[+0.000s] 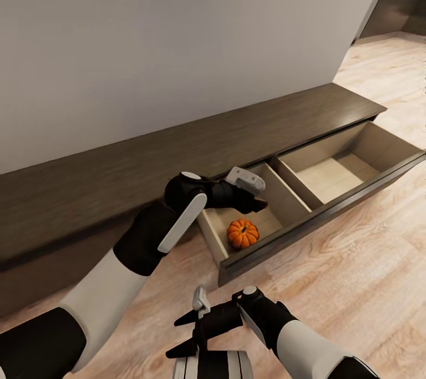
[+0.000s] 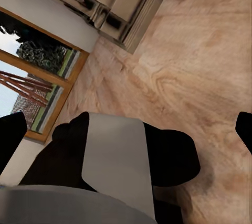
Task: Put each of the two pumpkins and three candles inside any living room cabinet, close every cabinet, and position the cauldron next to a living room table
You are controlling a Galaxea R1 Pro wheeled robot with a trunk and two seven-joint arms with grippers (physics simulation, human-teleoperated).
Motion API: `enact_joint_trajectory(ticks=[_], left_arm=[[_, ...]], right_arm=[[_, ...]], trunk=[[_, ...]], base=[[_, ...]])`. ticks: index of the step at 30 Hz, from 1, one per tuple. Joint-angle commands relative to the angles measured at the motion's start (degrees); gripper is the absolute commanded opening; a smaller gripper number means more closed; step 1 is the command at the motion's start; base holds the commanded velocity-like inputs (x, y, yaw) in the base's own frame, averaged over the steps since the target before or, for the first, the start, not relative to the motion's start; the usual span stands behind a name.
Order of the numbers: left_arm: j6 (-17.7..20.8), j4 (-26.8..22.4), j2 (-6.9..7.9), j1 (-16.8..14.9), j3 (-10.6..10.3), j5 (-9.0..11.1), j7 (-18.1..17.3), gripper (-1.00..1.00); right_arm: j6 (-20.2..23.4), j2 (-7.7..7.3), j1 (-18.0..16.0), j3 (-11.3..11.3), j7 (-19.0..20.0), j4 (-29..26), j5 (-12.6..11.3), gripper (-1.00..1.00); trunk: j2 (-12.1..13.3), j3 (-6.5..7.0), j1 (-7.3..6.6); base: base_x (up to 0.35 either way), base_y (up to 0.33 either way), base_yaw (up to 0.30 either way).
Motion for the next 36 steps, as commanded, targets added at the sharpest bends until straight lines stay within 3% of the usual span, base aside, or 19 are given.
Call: enact_joint_trajectory(ticks=[1, 18, 23, 26, 33, 34, 36], left_arm=[[0.20, -0.14, 0.03, -0.03, 0.05, -0.57, -0.53, 1.00], [0.11, -3.56, 1.61, -0.04, 0.81, -0.55, -0.45, 1.00], [0.23, -4.92, 1.82, -0.04, 2.02, 1.67, -0.45, 1.00], [0.13, -6.52, 3.41, -0.03, 2.24, 3.58, -0.43, 1.00], [-0.11, -6.94, 6.11, -0.02, 2.28, 4.34, -0.38, 1.00], [-0.35, -7.02, 8.64, -0.03, 2.21, 6.32, -0.36, 1.00], [-0.41, -7.04, 9.15, -0.04, 2.23, 6.82, -0.36, 1.00]], right_arm=[[0.46, 0.00, -0.06, 0.32, 0.10, 0.11, -0.59, 1.00], [0.43, 0.00, -0.05, 0.41, 0.10, 0.15, -0.57, 1.00], [0.43, 0.00, -0.05, 0.41, 0.08, 0.15, -0.57, 1.00], [0.41, 0.00, -0.04, 0.41, 0.03, 0.17, -0.57, 1.00], [-0.73, 0.00, -0.04, 0.54, -0.39, 1.83, -0.57, 1.00], [-1.97, 0.00, -0.04, 0.52, -1.51, 2.49, -0.60, 1.00], [-2.15, 0.00, -0.04, 0.51, -2.00, 2.58, -0.66, 1.00]], trunk=[[0.00, 0.19, -0.03], [0.23, 3.95, -0.47], [0.29, 5.06, -0.60], [0.34, 5.73, -0.68], [0.43, 7.28, -0.86], [0.44, 7.50, -0.88], [0.47, 7.94, -0.94]], base=[[0.000, 0.000, 0.000], [0.000, 0.000, 0.000], [0.000, 0.000, 0.000], [0.000, 0.000, 0.000], [0.000, 0.000, 0.000], [0.000, 0.000, 0.000], [0.000, 0.000, 0.000]])
